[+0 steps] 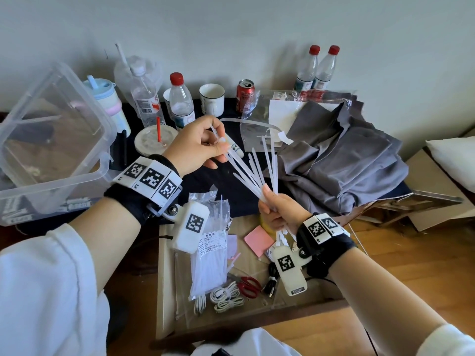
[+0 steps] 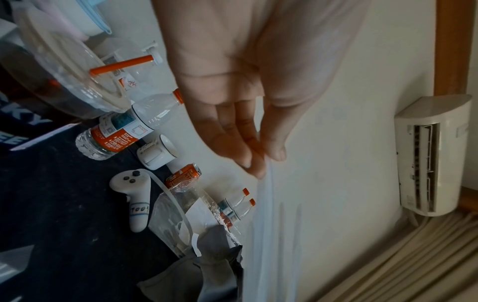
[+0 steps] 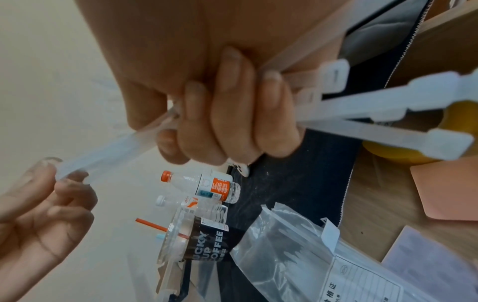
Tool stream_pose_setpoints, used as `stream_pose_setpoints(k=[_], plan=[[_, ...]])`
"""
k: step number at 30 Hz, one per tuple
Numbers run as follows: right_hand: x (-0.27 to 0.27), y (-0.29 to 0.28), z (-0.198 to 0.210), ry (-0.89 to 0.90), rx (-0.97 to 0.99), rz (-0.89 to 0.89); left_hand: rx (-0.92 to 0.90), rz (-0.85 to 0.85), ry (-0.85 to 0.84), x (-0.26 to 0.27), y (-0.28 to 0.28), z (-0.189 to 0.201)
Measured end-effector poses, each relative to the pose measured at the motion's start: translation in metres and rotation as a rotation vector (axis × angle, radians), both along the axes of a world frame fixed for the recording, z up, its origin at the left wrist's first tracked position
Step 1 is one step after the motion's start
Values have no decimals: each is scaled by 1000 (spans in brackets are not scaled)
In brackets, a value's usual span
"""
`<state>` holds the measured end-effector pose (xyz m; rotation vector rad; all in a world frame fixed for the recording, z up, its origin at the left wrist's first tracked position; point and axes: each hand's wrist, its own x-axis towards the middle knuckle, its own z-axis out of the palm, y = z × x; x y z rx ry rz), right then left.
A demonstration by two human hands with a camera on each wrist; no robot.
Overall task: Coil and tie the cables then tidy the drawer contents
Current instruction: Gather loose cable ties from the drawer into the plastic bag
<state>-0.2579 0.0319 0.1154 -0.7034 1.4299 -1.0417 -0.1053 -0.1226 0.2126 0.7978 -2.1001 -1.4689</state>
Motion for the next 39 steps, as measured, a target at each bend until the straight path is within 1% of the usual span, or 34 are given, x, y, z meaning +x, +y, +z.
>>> stream_pose_setpoints(k=[3, 7, 10, 13, 15, 19, 24, 28, 31, 35, 39], plan=[[-2, -1, 1, 2, -26, -94, 6, 24, 4, 0, 1, 2], [-3, -3, 0, 43, -58, -166, 32, 39, -10, -1, 2, 3], [-4, -3, -1, 87, -49, -187, 108, 23, -13, -1, 2, 5], [-5, -3, -1, 116, -45, -194, 228, 30, 12, -1, 3, 6], [-5, -3, -1, 125, -49, -193, 269, 61, 35, -3, 4, 5], [-3, -3, -1, 117, -63, -214, 257, 109, 78, -5, 4, 2], [-1, -4, -1, 75, -86, -244, 392, 228, 191, -8, 3, -2], [0, -4, 2, 49, -114, -273, 445, 271, 209, -10, 1, -5], [0, -4, 3, 41, -121, -265, 435, 227, 204, -9, 0, -5], [2, -3, 1, 50, -109, -209, 345, 147, 161, -9, 1, -5], [5, -1, 1, 41, -122, -170, 219, 48, 23, -10, 2, -6]])
